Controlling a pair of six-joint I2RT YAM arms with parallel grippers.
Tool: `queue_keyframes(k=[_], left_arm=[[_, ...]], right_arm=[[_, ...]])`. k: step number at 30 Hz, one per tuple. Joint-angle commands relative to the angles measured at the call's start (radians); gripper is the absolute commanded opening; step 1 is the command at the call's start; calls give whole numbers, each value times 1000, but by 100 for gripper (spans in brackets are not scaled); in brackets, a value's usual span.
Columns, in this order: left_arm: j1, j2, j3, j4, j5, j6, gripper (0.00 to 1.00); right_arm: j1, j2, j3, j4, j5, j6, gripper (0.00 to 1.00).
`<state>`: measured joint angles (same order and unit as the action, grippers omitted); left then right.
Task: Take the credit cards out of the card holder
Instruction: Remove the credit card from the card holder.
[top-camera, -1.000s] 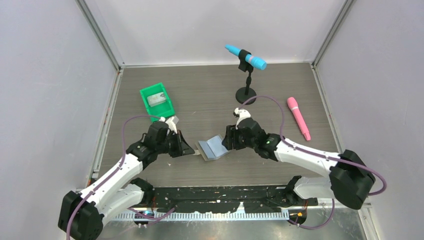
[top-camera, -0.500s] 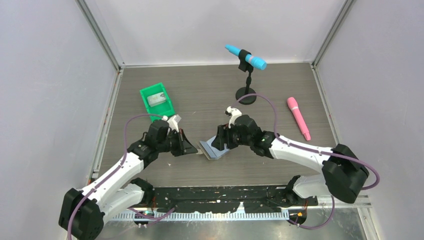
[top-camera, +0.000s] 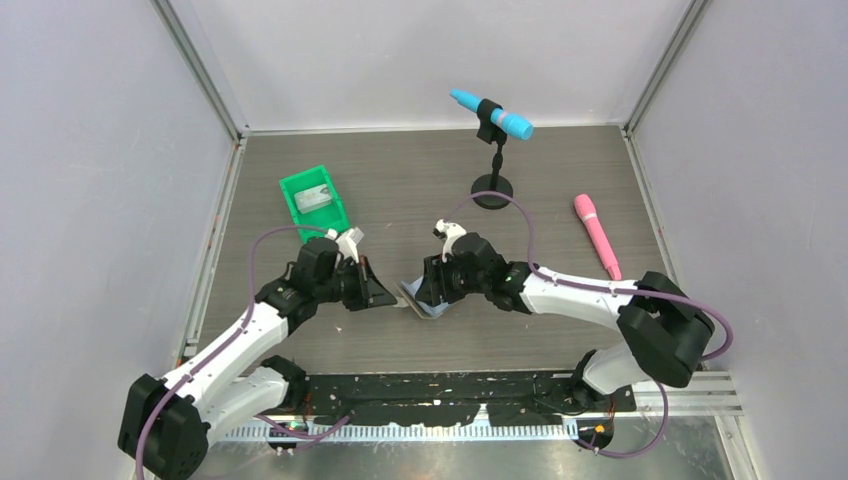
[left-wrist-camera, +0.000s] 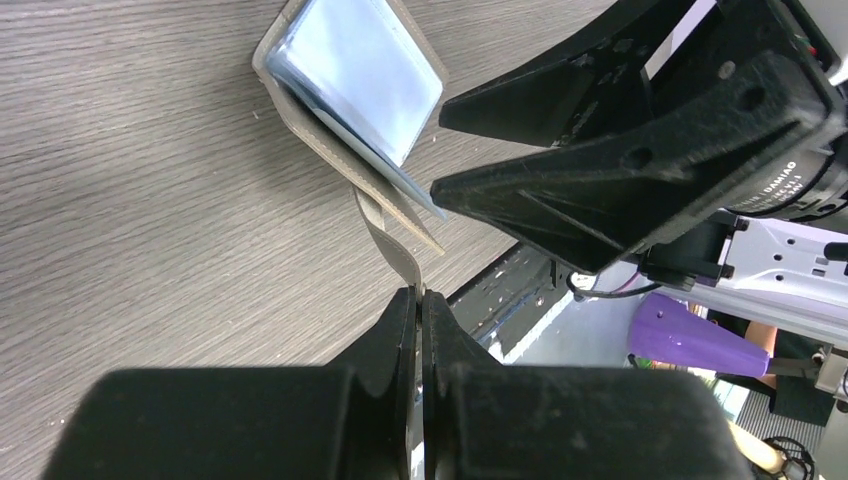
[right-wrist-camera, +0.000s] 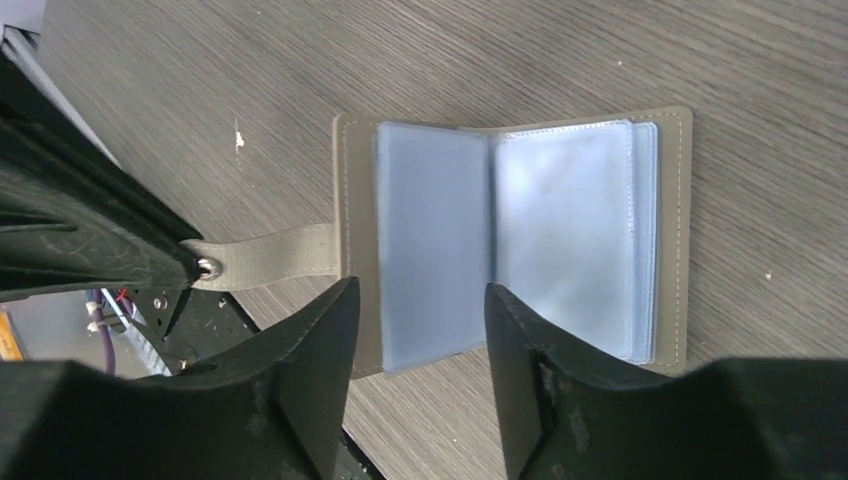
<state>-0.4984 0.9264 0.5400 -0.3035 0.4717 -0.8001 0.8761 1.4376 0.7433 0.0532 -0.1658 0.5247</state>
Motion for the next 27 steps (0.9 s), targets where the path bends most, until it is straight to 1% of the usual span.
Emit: queue_keyframes(k=[1, 3, 5, 10, 12, 15, 16, 18, 20, 23, 25, 27], left_arm=[[-3, -6, 34, -28, -29, 37, 0], [-3, -13, 36, -91, -77, 53, 0], [-3, -21, 34, -130, -119, 66, 0], [-3, -48, 17, -143, -136, 81, 0], [-3, -57, 16, -140, -134, 80, 0], [-3, -74, 17, -102, -101, 69, 0], [-3, -78, 15, -74, -82, 57, 0], [-3, -84, 10, -11, -41, 33, 0], [-3, -75, 13, 25, -17, 21, 0], [-3, -43, 21, 25, -8, 23, 0], [-3, -31, 20, 23, 1, 24, 0], [-3, -32, 13, 18, -1, 21, 0]], right_arm=[[3, 30, 31, 40, 19, -8, 50], [2, 40, 28, 44, 24, -5, 45], [0, 49, 25, 46, 29, -1, 44], [-9, 54, 15, 51, 31, 8, 40], [-9, 43, 13, 50, 24, 9, 44], [-7, 20, 15, 64, -16, 8, 55], [-3, 8, 15, 72, -23, 9, 58], [4, -4, 20, 75, -30, 8, 66], [7, -2, 28, 73, -32, 6, 69], [9, 23, 41, 69, -36, 5, 69], [11, 34, 39, 72, -39, 6, 67], [12, 43, 37, 77, -36, 7, 63]])
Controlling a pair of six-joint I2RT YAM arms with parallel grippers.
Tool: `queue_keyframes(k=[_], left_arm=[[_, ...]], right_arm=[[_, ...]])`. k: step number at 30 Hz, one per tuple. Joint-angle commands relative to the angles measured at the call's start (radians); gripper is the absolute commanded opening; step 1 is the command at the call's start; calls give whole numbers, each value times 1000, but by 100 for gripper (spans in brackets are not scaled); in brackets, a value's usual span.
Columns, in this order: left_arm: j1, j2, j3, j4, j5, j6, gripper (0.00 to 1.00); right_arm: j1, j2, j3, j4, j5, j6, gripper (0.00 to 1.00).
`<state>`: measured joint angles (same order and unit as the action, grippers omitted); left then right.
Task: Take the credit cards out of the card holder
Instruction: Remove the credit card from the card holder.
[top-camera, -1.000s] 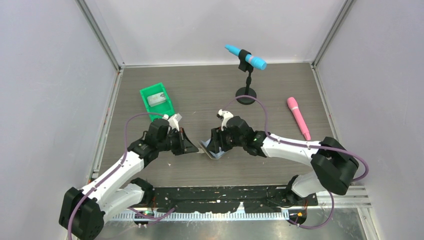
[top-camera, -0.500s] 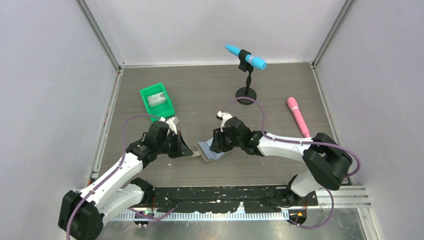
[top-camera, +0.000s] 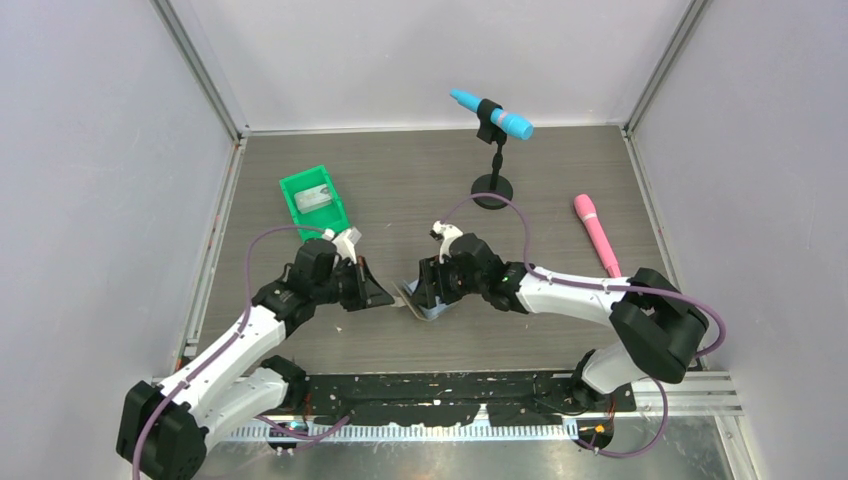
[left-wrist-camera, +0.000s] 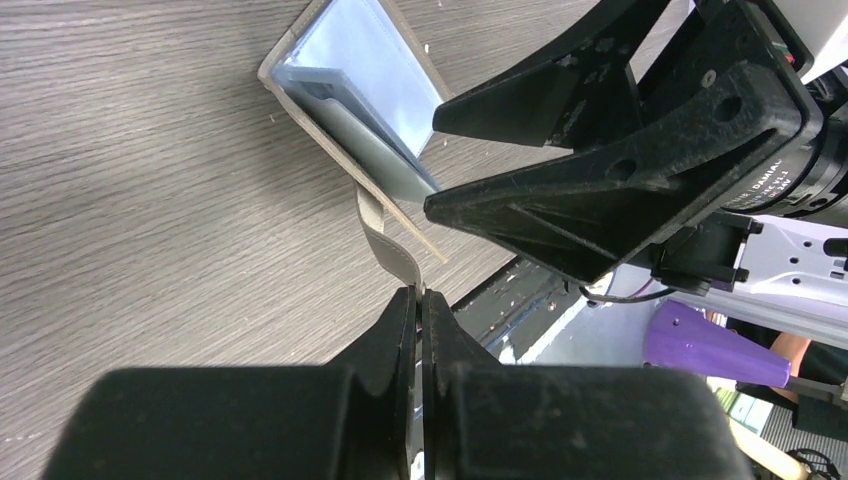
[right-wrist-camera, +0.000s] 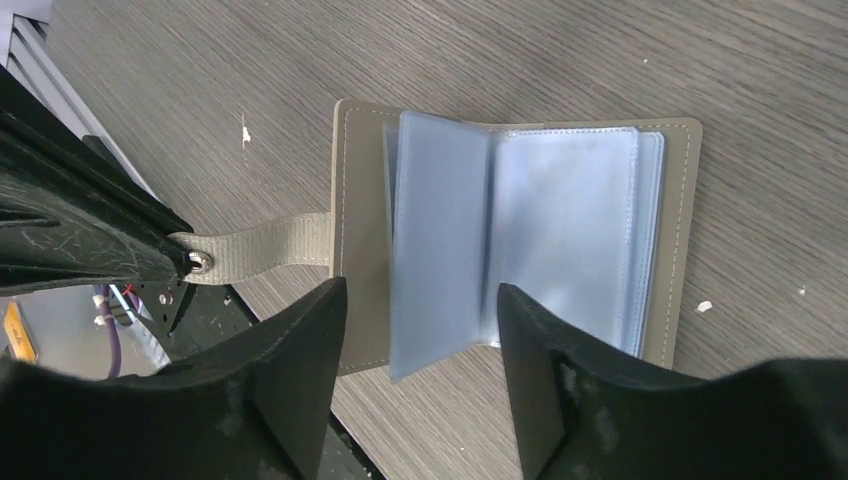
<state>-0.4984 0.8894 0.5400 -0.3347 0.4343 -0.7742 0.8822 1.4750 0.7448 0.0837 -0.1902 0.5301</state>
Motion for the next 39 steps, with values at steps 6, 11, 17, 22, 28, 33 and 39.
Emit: queue_keyframes(k=[6, 11, 17, 22, 28, 33, 39], left_arm=[[-3, -15, 31, -119, -128, 29, 0], [-3, -9, 21, -190, -182, 41, 0], [-3, 27, 25, -284, -316, 46, 0], [-3, 89, 44, -301, -330, 61, 0], [-3, 137, 29, -219, -268, 61, 0], [-3, 148, 20, -185, -250, 59, 0], [-3, 148, 14, -168, -242, 62, 0]], right_arm=[[-2, 30, 27, 41, 46, -1, 40], [-11, 53, 13, 59, 33, 7, 30], [-18, 30, -14, 61, 55, 17, 23], [-19, -4, -32, 60, 35, 27, 27], [0, 4, -56, 165, -57, 85, 36], [28, 29, -43, 222, -96, 107, 36], [40, 43, -31, 238, -96, 117, 42]])
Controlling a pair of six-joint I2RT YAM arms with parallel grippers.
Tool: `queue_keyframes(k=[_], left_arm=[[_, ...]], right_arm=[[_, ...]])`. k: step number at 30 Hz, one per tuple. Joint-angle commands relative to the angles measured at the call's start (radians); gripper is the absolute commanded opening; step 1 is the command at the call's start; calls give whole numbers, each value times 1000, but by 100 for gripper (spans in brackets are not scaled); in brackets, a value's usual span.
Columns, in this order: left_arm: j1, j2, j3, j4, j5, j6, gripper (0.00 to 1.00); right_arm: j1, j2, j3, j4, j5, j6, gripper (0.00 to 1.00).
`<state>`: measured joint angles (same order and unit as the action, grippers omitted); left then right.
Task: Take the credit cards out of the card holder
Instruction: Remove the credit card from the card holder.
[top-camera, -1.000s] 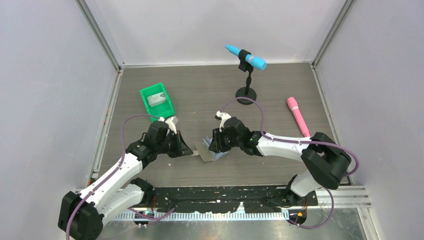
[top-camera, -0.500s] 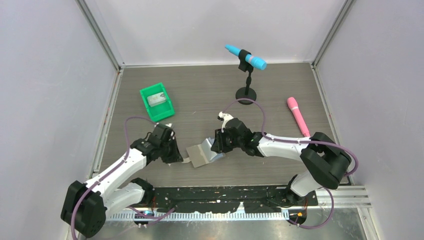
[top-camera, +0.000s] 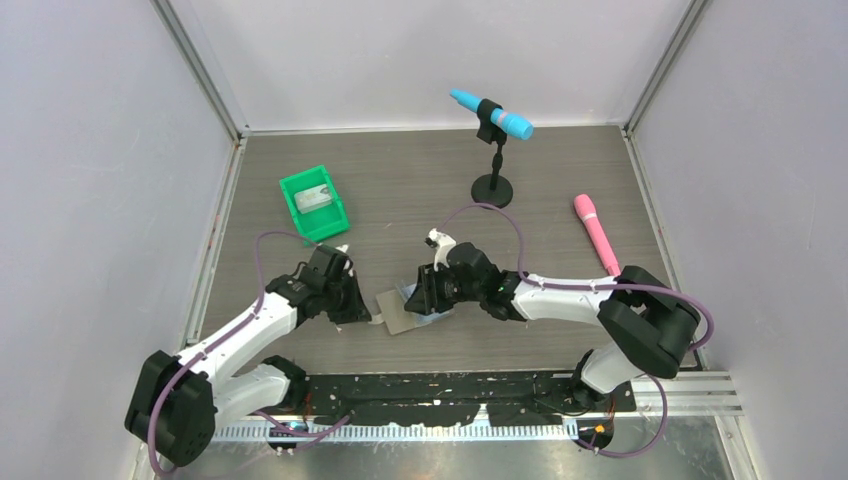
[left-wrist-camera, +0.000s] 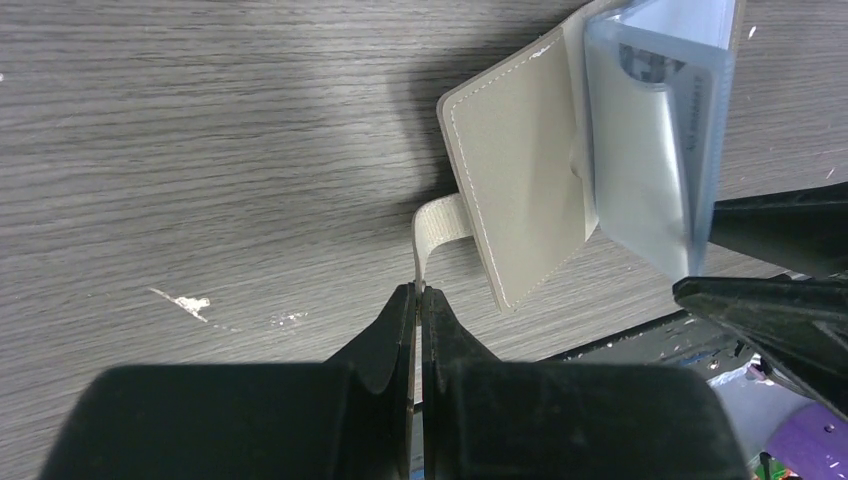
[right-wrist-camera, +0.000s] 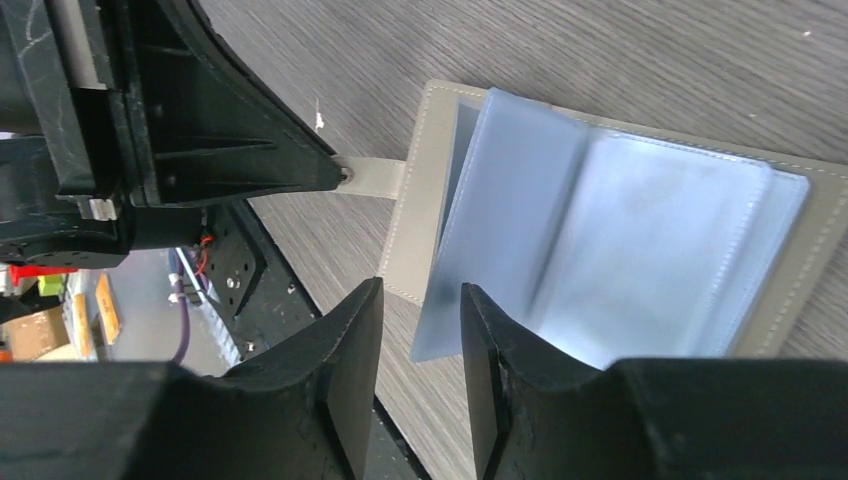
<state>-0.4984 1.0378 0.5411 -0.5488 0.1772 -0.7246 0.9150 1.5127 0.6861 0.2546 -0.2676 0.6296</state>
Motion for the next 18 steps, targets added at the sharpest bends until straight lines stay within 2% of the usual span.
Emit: queue_keyframes(k=[1, 2, 4, 7, 13, 18], left_arm=[[-3, 2, 10, 47, 10, 13, 0], [-3, 3, 9, 49, 7, 12, 0], [-3, 8, 7, 57, 8, 8, 1], [-3, 8, 10, 55, 11, 1, 3], [-3, -50, 33, 12, -9, -17, 22], [-3, -105, 47, 40, 27, -31, 30]], right_arm=[[9, 4, 27, 70, -21, 18, 44], [10, 5, 29, 69, -29, 13, 49], [10, 13, 35, 61, -37, 11, 50], [10, 19, 35, 53, -28, 9, 44], [9, 1, 56, -25, 37, -34, 41], [-17, -42, 60, -121, 139, -75, 44]])
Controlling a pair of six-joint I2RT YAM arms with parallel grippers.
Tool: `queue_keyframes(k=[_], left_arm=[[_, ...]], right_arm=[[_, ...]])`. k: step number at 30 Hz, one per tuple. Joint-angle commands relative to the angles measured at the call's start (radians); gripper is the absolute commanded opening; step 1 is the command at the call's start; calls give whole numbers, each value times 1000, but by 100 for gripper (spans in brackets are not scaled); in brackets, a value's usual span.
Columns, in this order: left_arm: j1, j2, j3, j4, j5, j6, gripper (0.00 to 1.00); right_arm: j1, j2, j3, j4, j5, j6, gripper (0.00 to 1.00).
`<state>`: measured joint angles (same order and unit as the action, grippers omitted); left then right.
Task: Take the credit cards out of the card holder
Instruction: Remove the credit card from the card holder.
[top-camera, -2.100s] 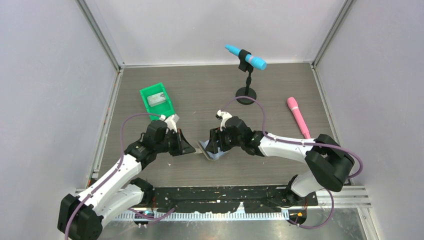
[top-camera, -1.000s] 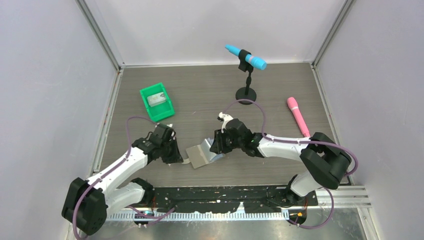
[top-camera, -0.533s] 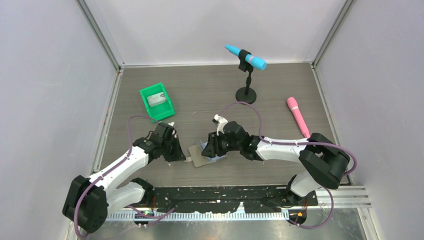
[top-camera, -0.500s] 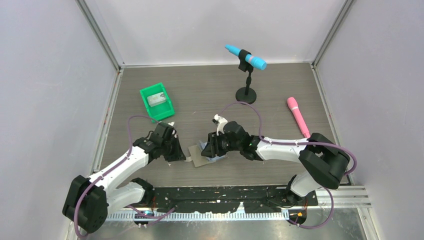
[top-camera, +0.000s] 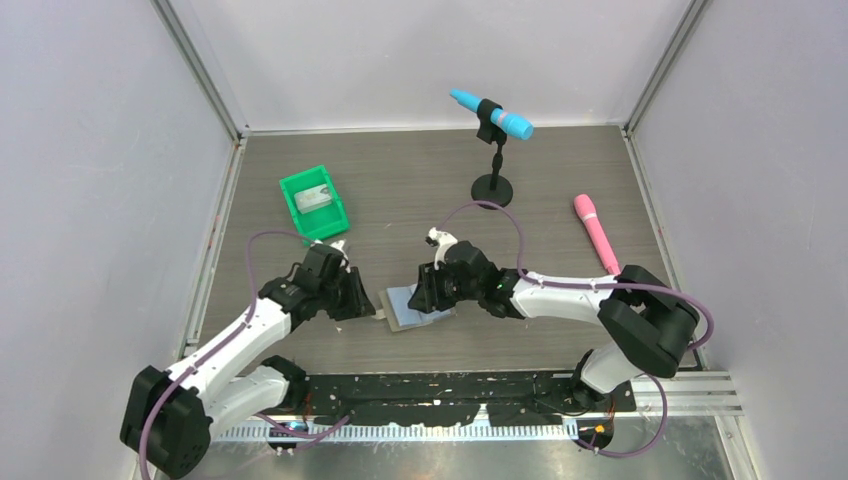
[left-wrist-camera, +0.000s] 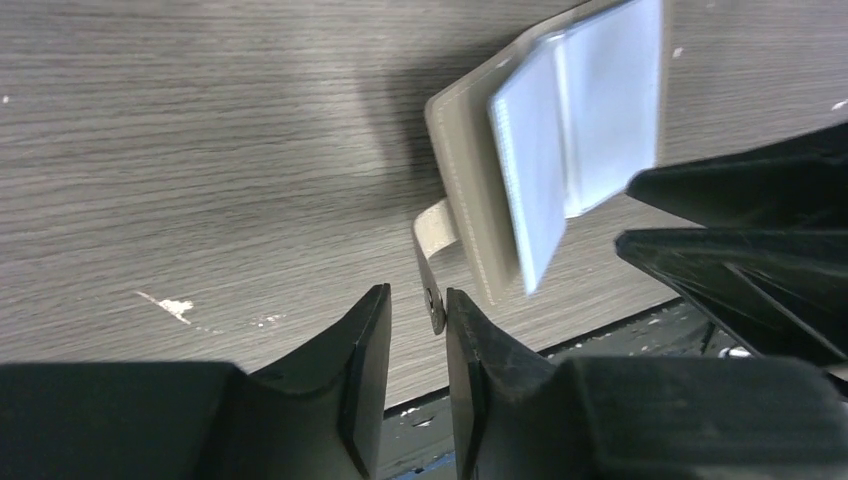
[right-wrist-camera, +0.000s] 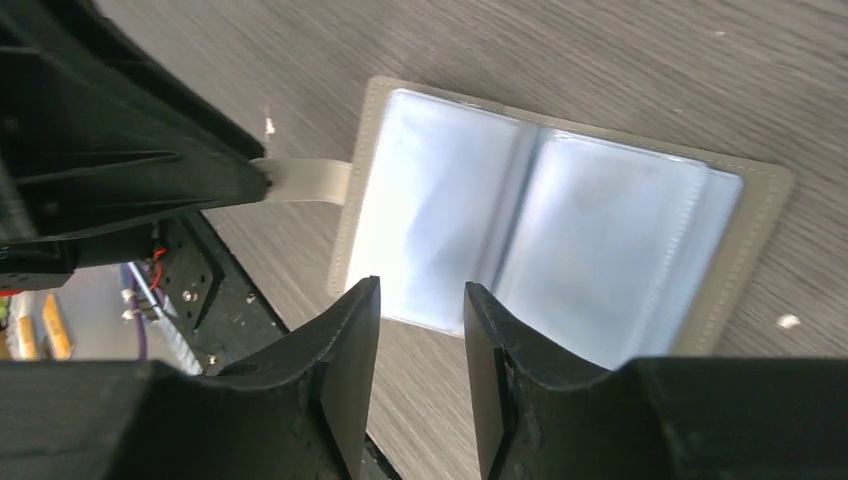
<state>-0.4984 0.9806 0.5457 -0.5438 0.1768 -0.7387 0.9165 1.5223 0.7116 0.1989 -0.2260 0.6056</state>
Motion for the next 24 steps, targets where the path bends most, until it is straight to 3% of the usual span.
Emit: queue_keyframes(k=[1, 10, 15, 24], left_arm=[[-3, -52, 41, 57, 49, -19, 30], [-3, 16, 50, 137, 111, -21, 36], [-3, 56, 42, 178, 120, -18, 36], [-3, 159, 24, 250, 135, -8, 36]], right_arm=[[-25, -54, 33, -81, 105, -60, 45], [-56, -21, 33, -47, 41, -69, 53], [-52, -4, 51, 1, 9, -61, 48], [-8, 61, 101, -8, 36, -58, 68]])
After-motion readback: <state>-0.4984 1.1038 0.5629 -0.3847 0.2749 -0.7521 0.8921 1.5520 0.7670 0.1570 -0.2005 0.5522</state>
